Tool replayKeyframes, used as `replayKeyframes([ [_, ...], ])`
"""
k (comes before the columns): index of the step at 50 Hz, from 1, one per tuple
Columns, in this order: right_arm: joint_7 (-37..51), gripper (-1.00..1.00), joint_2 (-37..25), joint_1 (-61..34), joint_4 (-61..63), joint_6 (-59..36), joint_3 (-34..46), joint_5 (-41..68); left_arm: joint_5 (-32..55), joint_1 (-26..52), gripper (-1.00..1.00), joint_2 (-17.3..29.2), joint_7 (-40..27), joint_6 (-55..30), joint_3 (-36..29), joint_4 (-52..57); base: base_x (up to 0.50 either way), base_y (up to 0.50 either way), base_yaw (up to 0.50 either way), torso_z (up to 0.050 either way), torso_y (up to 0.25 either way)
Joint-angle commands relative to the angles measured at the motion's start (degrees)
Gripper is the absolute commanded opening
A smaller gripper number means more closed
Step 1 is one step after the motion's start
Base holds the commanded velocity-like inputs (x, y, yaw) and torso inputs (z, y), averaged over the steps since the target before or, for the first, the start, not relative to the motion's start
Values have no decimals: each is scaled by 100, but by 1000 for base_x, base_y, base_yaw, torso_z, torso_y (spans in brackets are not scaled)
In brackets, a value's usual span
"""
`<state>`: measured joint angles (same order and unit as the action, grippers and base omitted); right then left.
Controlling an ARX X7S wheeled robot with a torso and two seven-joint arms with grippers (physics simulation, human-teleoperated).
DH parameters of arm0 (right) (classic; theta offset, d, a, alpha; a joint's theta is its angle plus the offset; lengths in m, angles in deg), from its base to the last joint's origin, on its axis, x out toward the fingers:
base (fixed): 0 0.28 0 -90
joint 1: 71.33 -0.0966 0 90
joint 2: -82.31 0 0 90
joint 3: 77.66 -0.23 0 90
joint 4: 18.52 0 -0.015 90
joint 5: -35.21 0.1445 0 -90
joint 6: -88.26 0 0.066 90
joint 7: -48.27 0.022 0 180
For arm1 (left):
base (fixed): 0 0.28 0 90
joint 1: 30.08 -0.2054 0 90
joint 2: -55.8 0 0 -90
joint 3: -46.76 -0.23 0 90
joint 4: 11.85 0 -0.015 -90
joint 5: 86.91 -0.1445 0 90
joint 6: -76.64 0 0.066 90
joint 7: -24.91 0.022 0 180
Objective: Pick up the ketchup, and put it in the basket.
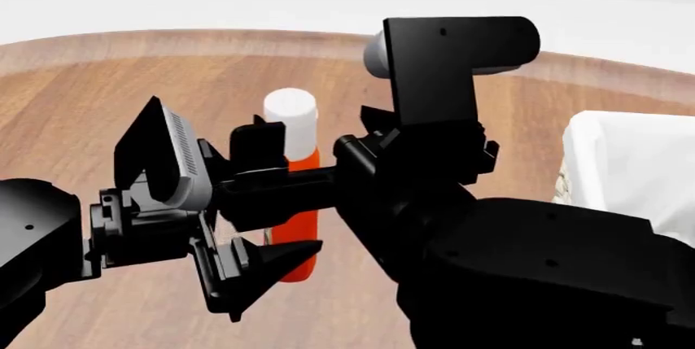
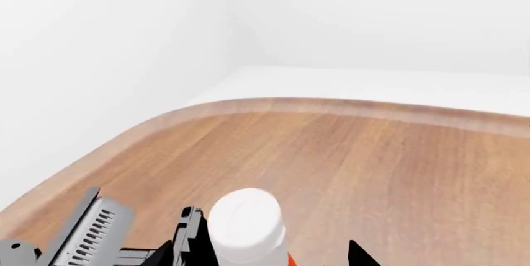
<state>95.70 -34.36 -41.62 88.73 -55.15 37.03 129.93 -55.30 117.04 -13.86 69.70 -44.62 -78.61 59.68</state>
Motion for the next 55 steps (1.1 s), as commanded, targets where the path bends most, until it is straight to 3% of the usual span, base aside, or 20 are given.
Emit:
replayKeyframes([
  [1, -184, 100, 5, 25, -177, 22, 74, -184, 137, 32, -100, 10, -17, -74, 24, 78, 0, 0, 0, 0, 0],
  [39, -635, 100, 63, 27, -521, 109, 291, -577, 114, 7, -100, 10, -16, -13, -86, 63, 0, 0, 0, 0, 1],
  [40, -637, -100, 60, 30, -518, 112, 296, -590, 113, 3, -100, 11, -18, -8, -88, 66, 0, 0, 0, 0, 0],
  [55, -637, -100, 26, 62, -469, 147, 312, -604, 112, -30, -100, 21, -48, 0, -122, 90, 0, 0, 0, 0, 0],
])
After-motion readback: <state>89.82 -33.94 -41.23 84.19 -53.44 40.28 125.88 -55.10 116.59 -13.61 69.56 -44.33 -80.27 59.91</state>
